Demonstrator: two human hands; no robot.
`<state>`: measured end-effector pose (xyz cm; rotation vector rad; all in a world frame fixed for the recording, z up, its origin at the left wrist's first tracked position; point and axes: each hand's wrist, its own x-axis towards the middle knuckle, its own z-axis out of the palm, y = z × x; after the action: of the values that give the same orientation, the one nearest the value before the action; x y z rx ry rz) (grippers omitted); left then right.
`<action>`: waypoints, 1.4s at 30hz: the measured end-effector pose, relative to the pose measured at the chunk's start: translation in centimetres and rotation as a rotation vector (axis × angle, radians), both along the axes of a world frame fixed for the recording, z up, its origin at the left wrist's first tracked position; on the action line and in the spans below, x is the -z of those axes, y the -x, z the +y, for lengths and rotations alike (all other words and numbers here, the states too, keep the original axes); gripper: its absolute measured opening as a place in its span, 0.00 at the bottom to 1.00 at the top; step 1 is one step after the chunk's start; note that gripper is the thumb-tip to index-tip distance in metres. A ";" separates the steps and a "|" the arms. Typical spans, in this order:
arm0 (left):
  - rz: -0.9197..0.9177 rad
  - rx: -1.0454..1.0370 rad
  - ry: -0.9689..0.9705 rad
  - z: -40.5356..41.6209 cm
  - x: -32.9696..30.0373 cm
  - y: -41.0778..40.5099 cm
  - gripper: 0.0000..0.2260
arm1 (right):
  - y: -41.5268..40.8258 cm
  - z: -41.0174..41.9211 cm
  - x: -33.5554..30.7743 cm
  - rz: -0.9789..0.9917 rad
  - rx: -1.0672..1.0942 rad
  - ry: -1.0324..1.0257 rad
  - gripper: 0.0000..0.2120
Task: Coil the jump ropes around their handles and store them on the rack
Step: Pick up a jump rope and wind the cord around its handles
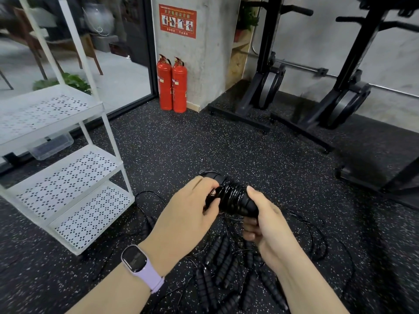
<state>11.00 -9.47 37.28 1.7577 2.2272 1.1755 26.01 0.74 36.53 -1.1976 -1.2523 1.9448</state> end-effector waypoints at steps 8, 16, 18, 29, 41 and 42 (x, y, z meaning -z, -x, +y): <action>0.139 -0.078 0.015 0.8 -0.1 -0.6 0.05 | 0.4 -0.2 0.2 -0.036 0.024 -0.048 0.16; 0.139 -0.110 0.110 1.4 0.4 -0.8 0.03 | 0.3 -0.4 0.5 -0.087 0.023 -0.076 0.16; 0.184 -0.120 0.116 1.3 0.2 -1.0 0.02 | 0.3 -0.3 0.3 -0.091 0.023 -0.072 0.15; 0.042 -0.131 0.020 0.9 0.7 -1.3 0.03 | 0.5 -0.2 -0.1 -0.012 0.012 0.060 0.18; 0.043 -0.296 -0.131 0.6 1.1 -0.5 0.15 | 1.0 -0.2 0.4 0.007 0.000 0.246 0.22; 0.022 -0.319 -0.135 0.6 1.1 -0.3 0.18 | 1.0 -0.2 0.4 0.014 -0.003 0.261 0.23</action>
<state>11.29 -8.89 36.21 1.4993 2.5684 1.4000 25.00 0.55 36.18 -1.3032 -1.0156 2.1650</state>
